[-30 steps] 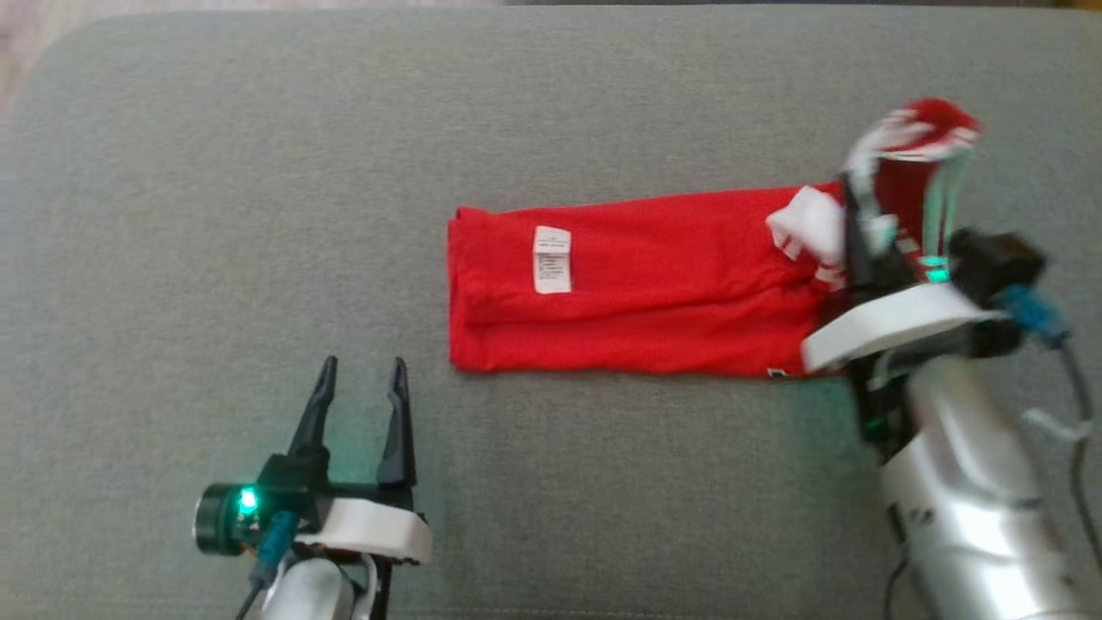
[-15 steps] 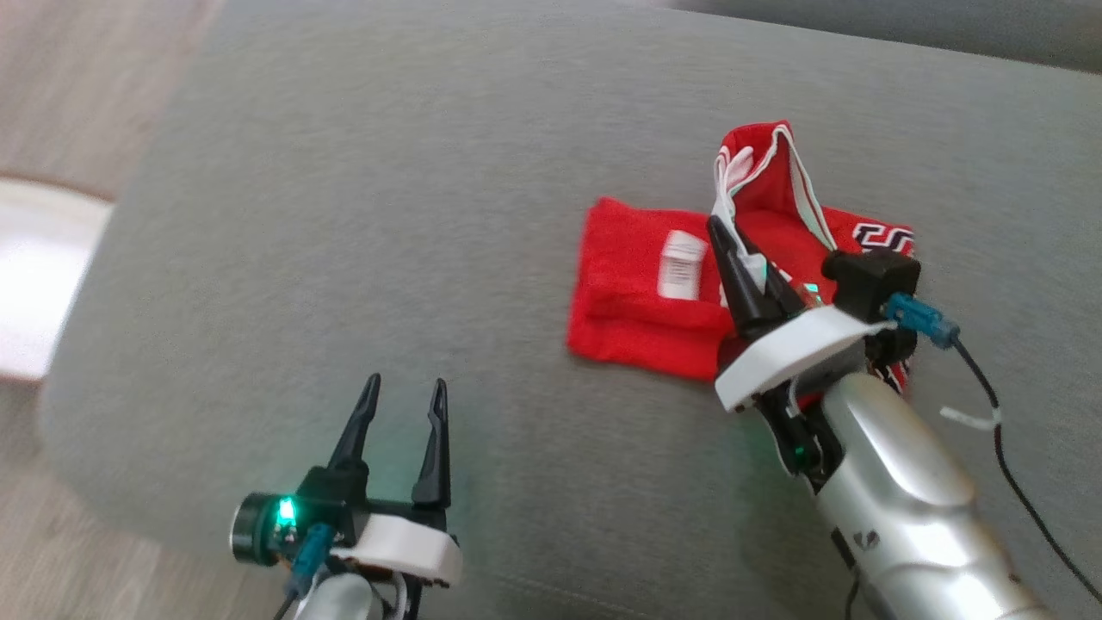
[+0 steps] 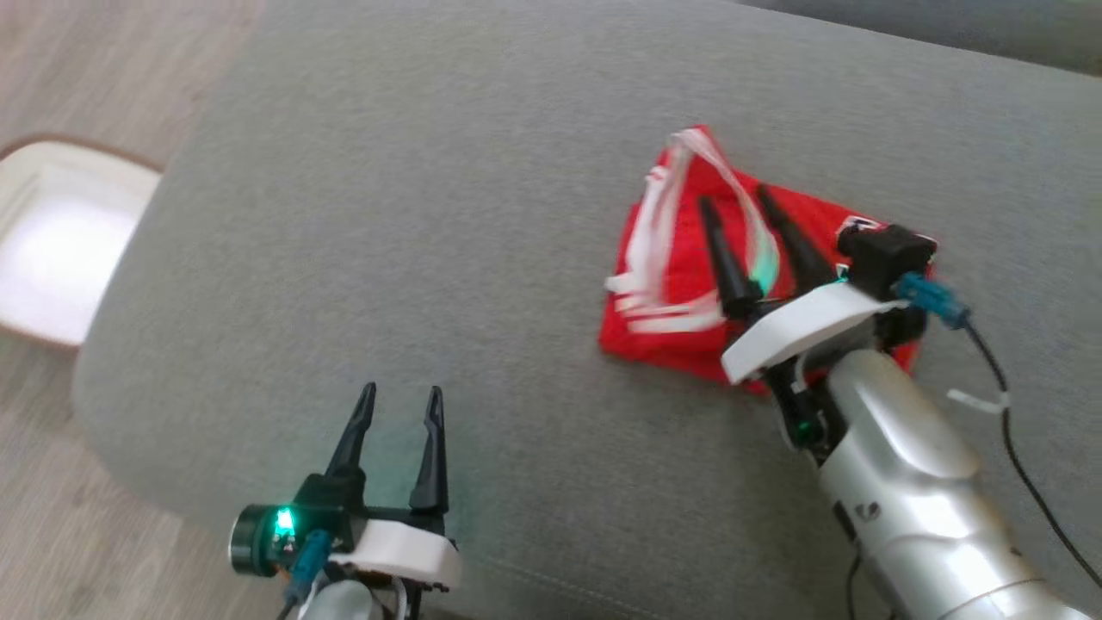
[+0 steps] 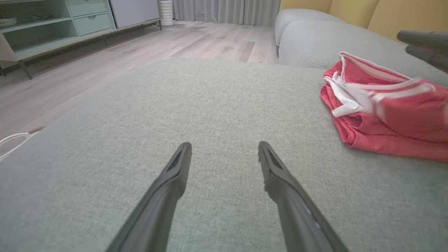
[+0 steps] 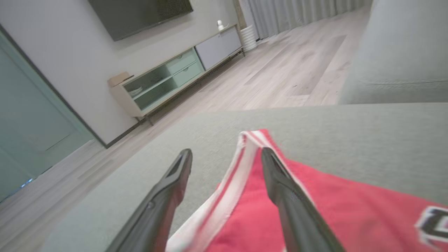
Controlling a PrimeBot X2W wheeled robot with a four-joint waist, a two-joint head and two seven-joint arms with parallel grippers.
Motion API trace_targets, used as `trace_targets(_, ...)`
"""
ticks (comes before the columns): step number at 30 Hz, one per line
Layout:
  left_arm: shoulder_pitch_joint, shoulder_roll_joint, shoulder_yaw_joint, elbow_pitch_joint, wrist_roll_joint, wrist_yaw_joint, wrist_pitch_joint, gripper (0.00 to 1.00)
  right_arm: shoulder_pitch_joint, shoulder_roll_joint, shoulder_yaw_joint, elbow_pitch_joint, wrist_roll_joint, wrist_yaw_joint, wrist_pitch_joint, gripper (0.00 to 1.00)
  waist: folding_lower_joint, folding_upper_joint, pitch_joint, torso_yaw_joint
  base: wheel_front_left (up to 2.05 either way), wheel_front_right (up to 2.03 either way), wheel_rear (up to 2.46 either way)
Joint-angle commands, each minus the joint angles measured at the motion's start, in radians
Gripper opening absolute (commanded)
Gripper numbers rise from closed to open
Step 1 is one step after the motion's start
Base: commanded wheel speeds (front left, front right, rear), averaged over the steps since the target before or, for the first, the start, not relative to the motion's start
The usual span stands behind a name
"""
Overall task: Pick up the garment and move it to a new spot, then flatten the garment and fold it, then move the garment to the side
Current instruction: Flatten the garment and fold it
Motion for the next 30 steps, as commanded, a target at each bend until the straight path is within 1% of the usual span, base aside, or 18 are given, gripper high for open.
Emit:
trace_targets(1, -0.026, 0.002, 0.047, -0.033, 0.008, 0.004, -0.005, 1.0, -0.03, 0.02, -0.023, -0.039, -0.034, -0.001, -0.016, 1.0, 0.0, 0.0, -0.016, -0.051, 0.0, 0.0, 0.0)
trace_targets(2, -0.026, 0.002, 0.047, -0.033, 0.008, 0.004, -0.005, 1.0, -0.03, 0.02, -0.023, -0.039, -0.034, -0.001, -0.016, 1.0, 0.0, 0.0, -0.016, -0.051, 0.0, 0.0, 0.0)
trace_targets(3, -0.031, 0.002, 0.058, -0.035, 0.016, 0.002, -0.005, 1.0, -0.012, 0.02, -0.096, -0.07, -0.092, -0.001, -0.018, 1.0, 0.0, 0.0, -0.026, -0.09, 0.0, 0.0, 0.0)
trace_targets(5, -0.04, 0.002, 0.066, -0.037, 0.025, 0.0, -0.005, 1.0, 0.025, 0.02, -0.178, -0.108, -0.154, -0.001, -0.018, 1.0, 0.0, 0.0, -0.037, -0.126, 0.0, 0.0, 0.0)
trace_targets(6, -0.04, 0.002, 0.066, -0.037, 0.025, 0.0, -0.005, 1.0, 0.025, 0.02, -0.178, -0.108, -0.154, -0.001, -0.018, 1.0, 0.0, 0.0, -0.037, -0.126, 0.0, 0.0, 0.0)
trace_targets(8, -0.049, 0.002, 0.075, -0.036, 0.032, -0.003, -0.005, 1.0, 0.067, 0.02, -0.255, -0.152, -0.212, -0.001, -0.018, 1.0, 0.0, 0.0, -0.048, -0.157, 0.0, 0.0, 0.0)
trace_targets(10, -0.058, 0.002, 0.085, -0.035, 0.04, -0.006, -0.005, 1.0, 0.112, 0.02, -0.312, -0.203, -0.285, -0.001, -0.018, 1.0, 0.0, 0.0, -0.057, -0.188, 0.0, 0.0, 0.0)
trace_targets(14, -0.063, 0.002, 0.114, -0.031, 0.052, -0.007, -0.005, 1.0, 0.2, 0.02, -0.397, -0.255, -0.331, -0.001, -0.018, 1.0, 0.0, 0.0, -0.076, -0.24, 0.0, 0.0, 0.0)
trace_targets(20, -0.04, 0.002, 0.146, -0.019, 0.069, -0.015, -0.005, 1.0, 0.298, 0.02, -0.441, -0.259, -0.368, -0.001, -0.018, 1.0, 0.0, 0.0, -0.108, -0.281, 0.0, 0.0, 0.0)
trace_targets(23, -0.015, 0.002, 0.156, -0.012, 0.074, -0.018, -0.005, 1.0, 0.336, 0.02, -0.442, -0.246, -0.377, -0.001, -0.018, 1.0, 0.0, 0.0, -0.129, -0.293, 0.0, 0.0, 0.0)
trace_targets(30, 0.068, 0.002, 0.184, -0.008, 0.073, -0.015, -0.005, 1.0, 0.406, 0.02, -0.418, -0.21, -0.355, -0.001, -0.018, 1.0, 0.0, 0.0, -0.178, -0.319, 0.0, 0.0, 0.0)
